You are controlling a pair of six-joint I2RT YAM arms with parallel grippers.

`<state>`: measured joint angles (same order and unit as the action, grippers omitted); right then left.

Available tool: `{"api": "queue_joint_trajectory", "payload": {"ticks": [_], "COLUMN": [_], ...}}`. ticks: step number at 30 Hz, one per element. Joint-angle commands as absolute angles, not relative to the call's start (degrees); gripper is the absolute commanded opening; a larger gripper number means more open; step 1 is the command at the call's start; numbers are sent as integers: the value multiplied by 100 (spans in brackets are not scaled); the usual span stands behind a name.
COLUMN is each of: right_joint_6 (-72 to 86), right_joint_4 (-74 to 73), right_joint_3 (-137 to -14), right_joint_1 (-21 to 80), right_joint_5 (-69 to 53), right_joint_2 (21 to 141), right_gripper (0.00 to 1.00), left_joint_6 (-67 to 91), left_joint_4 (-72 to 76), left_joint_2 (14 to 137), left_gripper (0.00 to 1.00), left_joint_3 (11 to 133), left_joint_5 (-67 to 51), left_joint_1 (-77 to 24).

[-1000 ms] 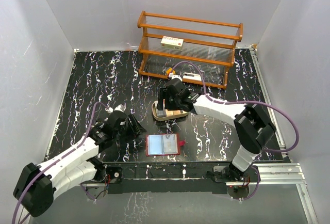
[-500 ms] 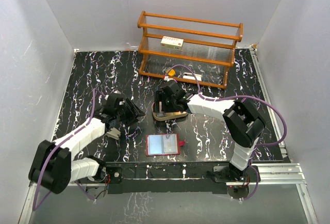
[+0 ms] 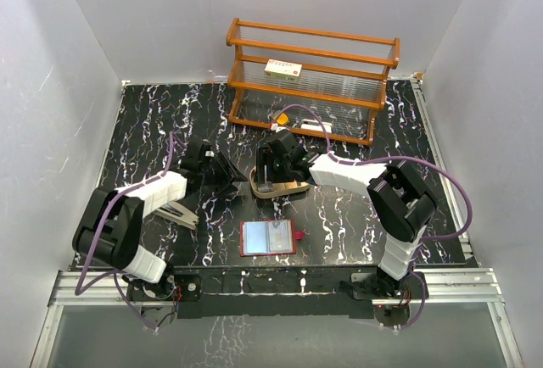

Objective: Put the credit cards into the card holder
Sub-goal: Pick up the credit card from the storage box.

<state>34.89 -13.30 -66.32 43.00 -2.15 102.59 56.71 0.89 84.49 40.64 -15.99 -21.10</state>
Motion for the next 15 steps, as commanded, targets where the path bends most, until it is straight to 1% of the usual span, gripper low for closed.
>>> {"api": "queue_joint_trajectory", "payload": {"ticks": [1,4,9,15], "right_joint_6": [3442,3467,3422,3397], "right_joint_4": [-970,-949,-974,-967], "right_joint_3": [-6788,-6779,-6775,-6777], "right_joint_1": [4264,4271,4265,4258], "right_joint_5": [-314,-366,-371,-467], "right_joint_2": [10067,10040,10011,9789], "right_gripper": [58,55,53,48], "left_joint_6": [5490,5468,5419,5329], "left_joint_4": [405,556,750,718], "left_joint_2": [8714,8764,8909,9132], "left_gripper": [49,49,48,48], "left_joint_3": [4187,4077,3965,4036], "left_joint_5": [-2163,-2162,-2279,-2382], "left_joint_1": [-2075,-2075,-2074,-2081]}}
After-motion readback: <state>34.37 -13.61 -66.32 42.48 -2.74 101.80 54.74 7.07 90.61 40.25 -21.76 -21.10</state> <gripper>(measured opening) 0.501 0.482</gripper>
